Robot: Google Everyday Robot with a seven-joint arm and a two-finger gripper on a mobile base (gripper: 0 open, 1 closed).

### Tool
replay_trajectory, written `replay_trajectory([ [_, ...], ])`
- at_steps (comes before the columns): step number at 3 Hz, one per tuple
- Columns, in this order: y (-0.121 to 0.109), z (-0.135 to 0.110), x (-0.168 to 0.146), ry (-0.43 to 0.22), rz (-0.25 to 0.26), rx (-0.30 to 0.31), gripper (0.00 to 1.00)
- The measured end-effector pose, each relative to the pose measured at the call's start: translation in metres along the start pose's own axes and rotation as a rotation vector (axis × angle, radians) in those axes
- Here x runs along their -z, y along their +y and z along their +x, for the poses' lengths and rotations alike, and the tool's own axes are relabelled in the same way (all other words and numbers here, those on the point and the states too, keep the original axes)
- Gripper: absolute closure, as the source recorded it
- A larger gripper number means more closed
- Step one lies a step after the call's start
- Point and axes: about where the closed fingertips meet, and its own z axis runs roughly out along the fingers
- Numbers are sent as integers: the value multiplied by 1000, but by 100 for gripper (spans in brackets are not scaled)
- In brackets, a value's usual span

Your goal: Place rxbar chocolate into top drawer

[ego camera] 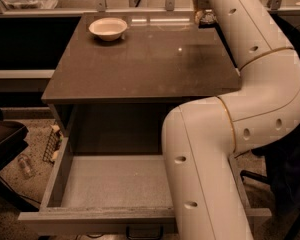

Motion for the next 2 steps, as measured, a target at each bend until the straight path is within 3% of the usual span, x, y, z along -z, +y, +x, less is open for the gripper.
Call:
replay_trajectory([
  [2, -9, 3, 16, 12, 32, -26, 100],
])
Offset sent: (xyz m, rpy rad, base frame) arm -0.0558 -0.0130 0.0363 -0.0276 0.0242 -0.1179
